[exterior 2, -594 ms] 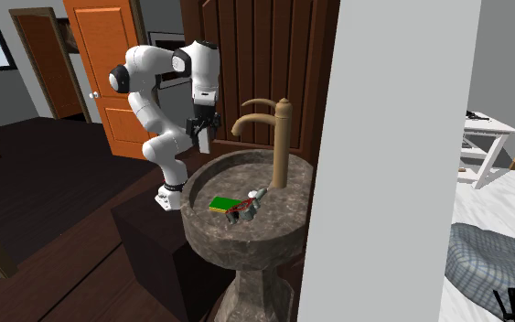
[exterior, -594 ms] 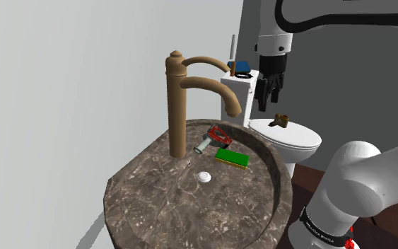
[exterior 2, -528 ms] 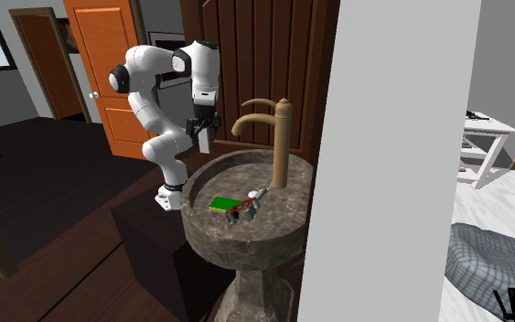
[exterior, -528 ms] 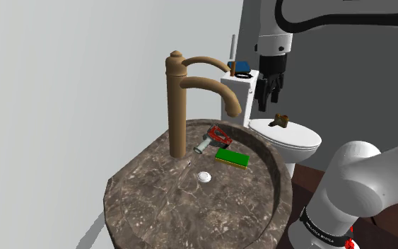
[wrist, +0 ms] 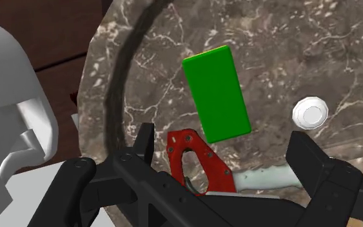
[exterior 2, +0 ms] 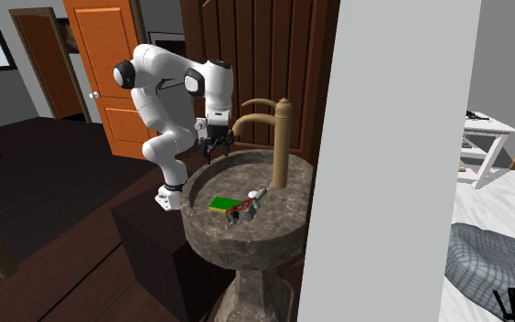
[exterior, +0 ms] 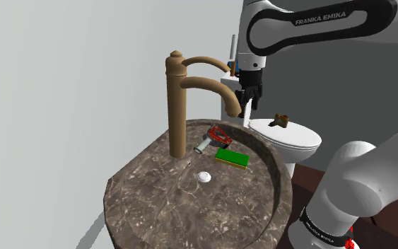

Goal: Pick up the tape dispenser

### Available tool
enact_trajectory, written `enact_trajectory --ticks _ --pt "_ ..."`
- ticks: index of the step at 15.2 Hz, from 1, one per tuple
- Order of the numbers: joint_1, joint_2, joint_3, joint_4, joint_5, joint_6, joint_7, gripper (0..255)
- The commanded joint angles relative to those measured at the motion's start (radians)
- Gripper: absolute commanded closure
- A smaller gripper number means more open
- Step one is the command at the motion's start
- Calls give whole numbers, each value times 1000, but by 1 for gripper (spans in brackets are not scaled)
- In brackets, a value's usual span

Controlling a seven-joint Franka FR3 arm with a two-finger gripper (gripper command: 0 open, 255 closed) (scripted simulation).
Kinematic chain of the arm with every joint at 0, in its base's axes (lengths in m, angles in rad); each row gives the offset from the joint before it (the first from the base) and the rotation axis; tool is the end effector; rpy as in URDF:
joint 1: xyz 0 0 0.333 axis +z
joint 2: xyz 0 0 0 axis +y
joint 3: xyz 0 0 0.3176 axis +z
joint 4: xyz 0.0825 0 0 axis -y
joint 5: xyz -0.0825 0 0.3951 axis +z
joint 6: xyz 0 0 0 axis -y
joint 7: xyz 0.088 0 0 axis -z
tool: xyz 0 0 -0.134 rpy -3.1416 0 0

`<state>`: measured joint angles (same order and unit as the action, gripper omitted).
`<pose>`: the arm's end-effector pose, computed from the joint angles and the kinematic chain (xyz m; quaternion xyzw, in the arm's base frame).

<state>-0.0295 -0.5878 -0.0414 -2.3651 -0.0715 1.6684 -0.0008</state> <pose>0.3676 -0.0363 0.4999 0.9979 -0.0255 -0.0553 0.0221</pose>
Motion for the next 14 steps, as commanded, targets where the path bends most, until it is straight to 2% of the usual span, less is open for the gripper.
enact_trajectory --ticks 1,7,14 --pt "-1 72 -4 13 0 70 4 0" --pt "-6 276 -18 72 4 242 13 0" --pt "-12 529 -31 202 19 395 16 0"
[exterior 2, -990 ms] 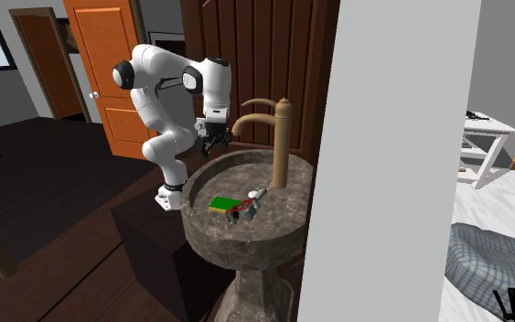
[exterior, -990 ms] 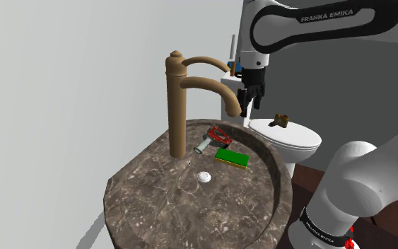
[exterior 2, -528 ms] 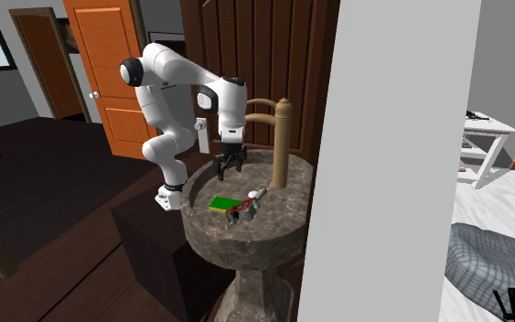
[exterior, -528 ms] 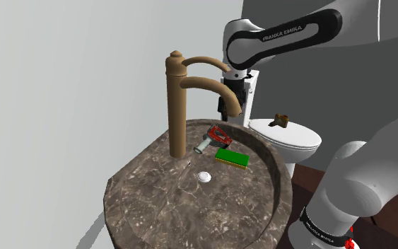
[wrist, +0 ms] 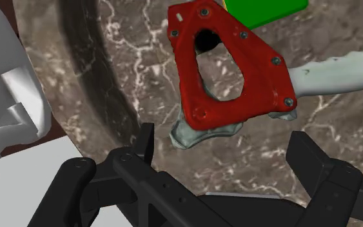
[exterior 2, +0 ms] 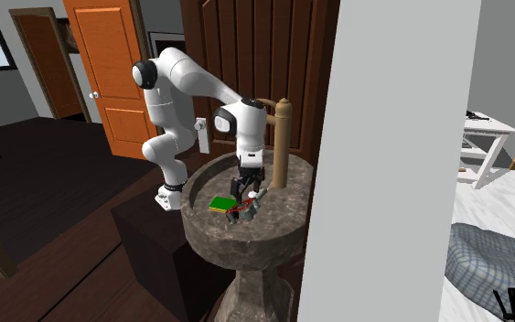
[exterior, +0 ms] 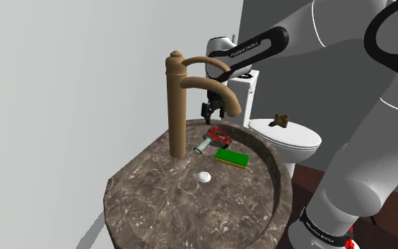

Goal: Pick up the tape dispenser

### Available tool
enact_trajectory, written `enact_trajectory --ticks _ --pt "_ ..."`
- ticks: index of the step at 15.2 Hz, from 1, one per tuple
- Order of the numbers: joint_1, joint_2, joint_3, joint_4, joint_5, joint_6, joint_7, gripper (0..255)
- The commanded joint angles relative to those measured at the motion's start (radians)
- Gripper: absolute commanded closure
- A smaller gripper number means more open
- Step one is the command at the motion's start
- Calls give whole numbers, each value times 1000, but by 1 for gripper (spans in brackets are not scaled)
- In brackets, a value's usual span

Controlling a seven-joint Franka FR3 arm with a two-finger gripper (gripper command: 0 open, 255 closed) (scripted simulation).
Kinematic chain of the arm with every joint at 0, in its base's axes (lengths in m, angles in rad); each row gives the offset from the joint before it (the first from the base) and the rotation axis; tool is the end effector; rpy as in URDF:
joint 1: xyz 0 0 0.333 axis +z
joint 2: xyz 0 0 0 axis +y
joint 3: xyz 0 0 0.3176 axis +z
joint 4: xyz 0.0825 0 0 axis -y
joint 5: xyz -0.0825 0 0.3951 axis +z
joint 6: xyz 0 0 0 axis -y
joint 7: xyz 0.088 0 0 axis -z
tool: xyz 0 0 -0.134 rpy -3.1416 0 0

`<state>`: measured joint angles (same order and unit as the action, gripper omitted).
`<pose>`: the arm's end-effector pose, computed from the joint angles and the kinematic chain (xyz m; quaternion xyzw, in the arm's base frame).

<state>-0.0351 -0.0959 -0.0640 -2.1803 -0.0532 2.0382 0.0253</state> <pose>0.5152 -0.0557 0.3968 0.9983 -0.0494 -0.0239 0.0195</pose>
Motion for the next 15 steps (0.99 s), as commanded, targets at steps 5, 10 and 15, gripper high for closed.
enact_trajectory --ticks 5,10,15 --pt "-7 73 -9 -4 2 85 -9 0" --pt "-8 96 -9 -29 3 132 -8 0" --pt "-7 96 -9 -28 3 131 -8 255"
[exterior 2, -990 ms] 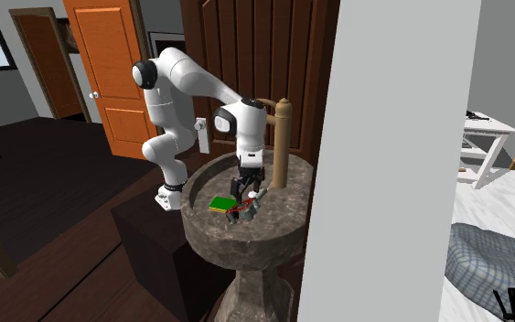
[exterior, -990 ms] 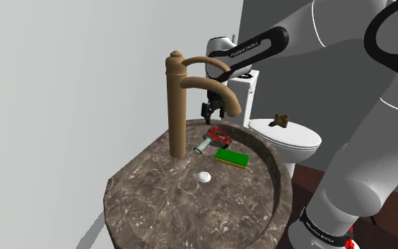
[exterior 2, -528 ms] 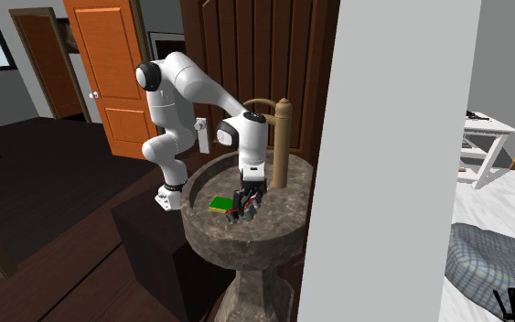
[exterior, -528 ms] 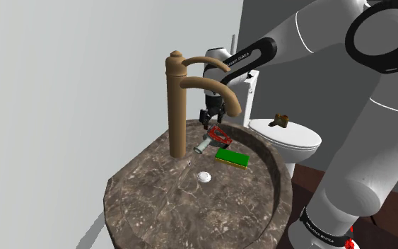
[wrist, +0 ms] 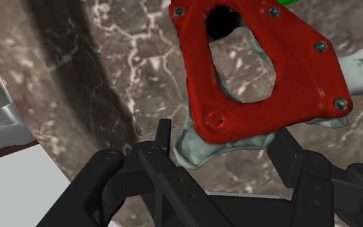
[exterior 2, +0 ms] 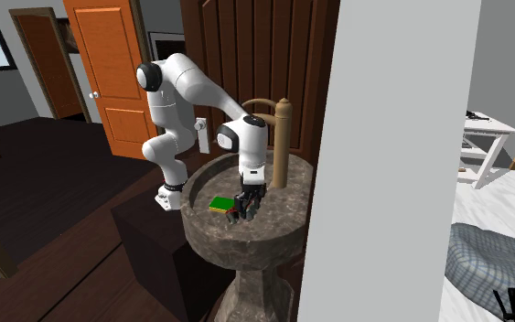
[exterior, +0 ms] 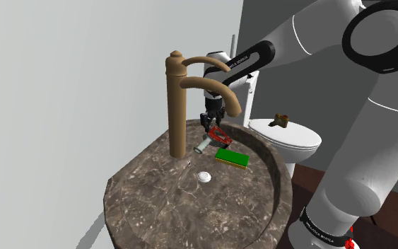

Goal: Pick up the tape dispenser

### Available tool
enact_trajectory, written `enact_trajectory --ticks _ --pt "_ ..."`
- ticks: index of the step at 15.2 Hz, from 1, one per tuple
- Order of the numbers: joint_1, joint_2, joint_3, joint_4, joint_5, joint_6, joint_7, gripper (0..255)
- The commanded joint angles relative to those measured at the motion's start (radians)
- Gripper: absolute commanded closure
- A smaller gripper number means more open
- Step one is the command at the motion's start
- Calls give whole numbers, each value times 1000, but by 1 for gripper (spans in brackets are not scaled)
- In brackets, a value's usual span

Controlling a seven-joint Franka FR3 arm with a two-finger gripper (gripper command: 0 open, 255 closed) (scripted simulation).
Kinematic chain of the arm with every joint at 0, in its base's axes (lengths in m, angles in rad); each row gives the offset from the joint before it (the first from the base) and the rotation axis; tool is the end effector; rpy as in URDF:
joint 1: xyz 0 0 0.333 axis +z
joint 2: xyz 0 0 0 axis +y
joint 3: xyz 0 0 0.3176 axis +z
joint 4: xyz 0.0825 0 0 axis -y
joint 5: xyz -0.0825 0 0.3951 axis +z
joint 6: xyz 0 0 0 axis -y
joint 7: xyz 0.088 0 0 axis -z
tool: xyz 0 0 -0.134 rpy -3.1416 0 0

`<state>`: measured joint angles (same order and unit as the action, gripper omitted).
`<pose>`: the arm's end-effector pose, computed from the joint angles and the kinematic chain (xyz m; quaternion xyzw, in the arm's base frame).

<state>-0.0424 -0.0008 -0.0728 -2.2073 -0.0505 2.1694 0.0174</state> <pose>0.5283 -0.0642 0.3454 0.9983 -0.0516 -0.0195 0.0196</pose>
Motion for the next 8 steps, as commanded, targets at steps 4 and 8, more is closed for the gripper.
enact_trajectory --ticks 4,8 --pt "0 1 0 -1 0 -1 0 255" --pt "0 -18 0 19 0 -39 -1 255"
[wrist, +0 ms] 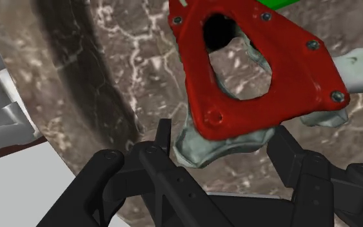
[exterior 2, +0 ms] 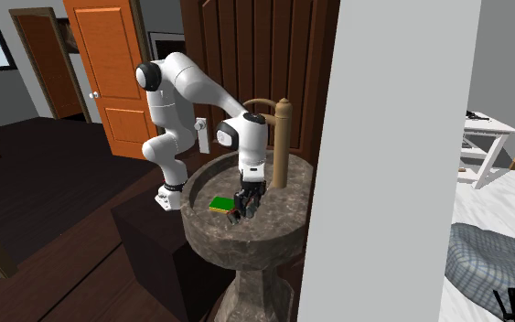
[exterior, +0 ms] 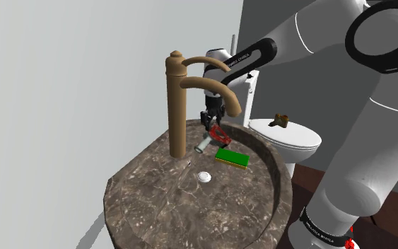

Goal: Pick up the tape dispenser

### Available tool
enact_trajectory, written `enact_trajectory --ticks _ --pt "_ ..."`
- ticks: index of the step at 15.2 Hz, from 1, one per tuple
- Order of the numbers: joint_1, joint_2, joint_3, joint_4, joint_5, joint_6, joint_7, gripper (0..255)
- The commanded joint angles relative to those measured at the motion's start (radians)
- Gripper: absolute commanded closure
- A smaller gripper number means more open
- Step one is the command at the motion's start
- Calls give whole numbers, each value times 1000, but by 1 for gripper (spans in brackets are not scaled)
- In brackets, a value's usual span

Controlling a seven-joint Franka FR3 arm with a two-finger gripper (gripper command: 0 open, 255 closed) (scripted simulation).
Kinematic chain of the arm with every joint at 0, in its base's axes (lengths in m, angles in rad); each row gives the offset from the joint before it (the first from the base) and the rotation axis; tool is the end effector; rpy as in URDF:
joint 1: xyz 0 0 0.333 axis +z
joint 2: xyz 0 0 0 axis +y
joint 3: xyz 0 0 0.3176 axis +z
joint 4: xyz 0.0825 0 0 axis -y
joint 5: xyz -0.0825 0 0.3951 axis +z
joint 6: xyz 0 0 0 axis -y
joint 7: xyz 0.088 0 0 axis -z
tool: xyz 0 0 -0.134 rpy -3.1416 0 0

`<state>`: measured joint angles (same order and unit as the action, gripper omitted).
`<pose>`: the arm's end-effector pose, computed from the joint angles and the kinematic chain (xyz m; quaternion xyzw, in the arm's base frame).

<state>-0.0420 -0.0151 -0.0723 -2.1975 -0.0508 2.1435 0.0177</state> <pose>0.5275 -0.0639 0.3552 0.9983 -0.0518 -0.0204 0.0196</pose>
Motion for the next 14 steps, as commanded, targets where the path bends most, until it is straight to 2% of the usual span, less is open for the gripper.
enact_trajectory --ticks 1,12,14 --pt "0 -10 0 16 0 -26 -2 255" --pt "1 -63 1 109 0 -172 -5 255" --pt "1 -64 1 110 0 -174 -5 255"
